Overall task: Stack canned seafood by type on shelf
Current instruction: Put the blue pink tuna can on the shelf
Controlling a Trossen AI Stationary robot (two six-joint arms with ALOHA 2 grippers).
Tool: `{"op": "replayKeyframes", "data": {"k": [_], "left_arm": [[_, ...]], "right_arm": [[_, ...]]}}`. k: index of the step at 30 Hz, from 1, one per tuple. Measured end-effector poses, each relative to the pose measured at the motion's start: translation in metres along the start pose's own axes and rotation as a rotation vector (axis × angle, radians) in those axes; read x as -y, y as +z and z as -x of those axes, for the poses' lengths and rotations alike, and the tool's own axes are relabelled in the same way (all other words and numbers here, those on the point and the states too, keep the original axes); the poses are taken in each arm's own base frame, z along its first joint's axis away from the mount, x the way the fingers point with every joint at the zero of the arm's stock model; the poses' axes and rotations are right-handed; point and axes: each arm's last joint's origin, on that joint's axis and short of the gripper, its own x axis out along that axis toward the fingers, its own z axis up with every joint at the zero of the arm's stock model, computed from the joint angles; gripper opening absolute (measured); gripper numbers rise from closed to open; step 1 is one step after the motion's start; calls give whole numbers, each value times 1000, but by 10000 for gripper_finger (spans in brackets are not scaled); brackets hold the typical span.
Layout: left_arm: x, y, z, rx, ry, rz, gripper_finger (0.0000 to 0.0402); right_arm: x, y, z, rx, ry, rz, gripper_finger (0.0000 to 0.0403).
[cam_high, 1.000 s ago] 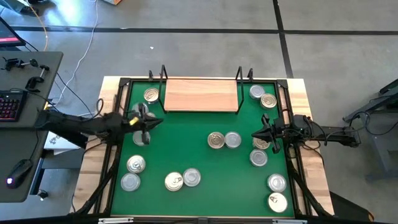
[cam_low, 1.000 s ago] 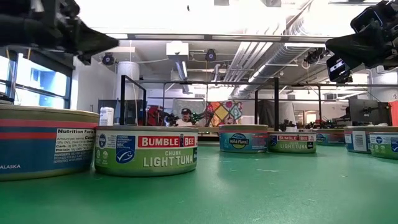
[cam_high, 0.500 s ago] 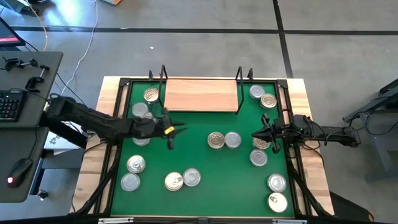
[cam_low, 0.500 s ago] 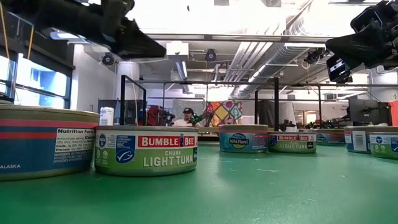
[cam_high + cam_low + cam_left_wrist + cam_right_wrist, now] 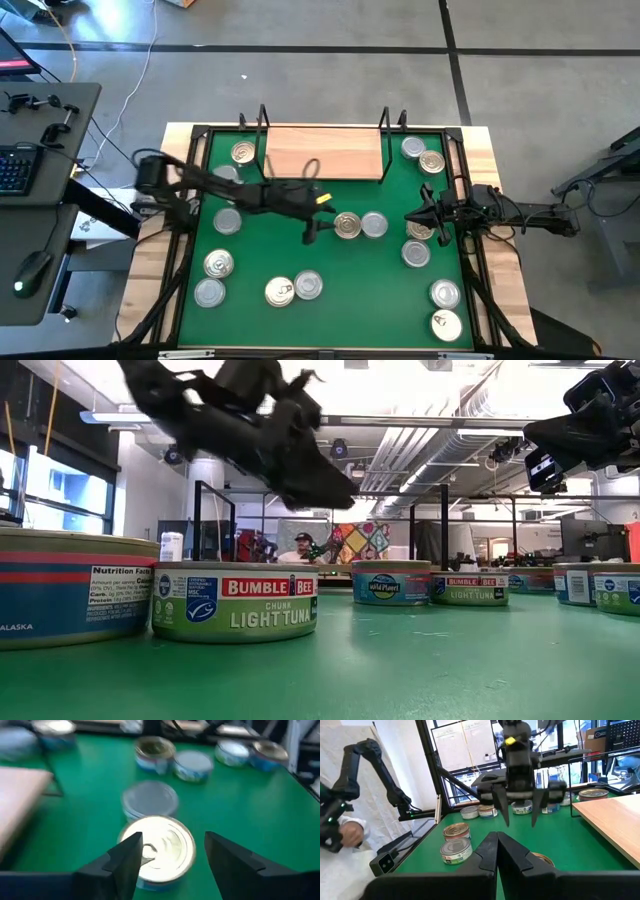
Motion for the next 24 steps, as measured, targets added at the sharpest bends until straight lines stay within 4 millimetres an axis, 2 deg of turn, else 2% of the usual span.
{"op": "replayKeyframes", "data": {"k": [6, 9, 14, 24], "left_arm": [[-10, -5, -27, -108, -27, -8, 120], [-10, -6, -32, -112, -49, -4, 78], [-11, -19, -37, -161, -49, 3, 14], [-14, -22, -35, -192, -33, 20, 2]], "right_arm": [[0, 0, 0, 0, 0, 0, 0], [0, 0, 0, 0, 0, 0, 0], [0, 0, 0, 0, 0, 0, 0], [0, 0, 0, 0, 0, 0, 0]]}}
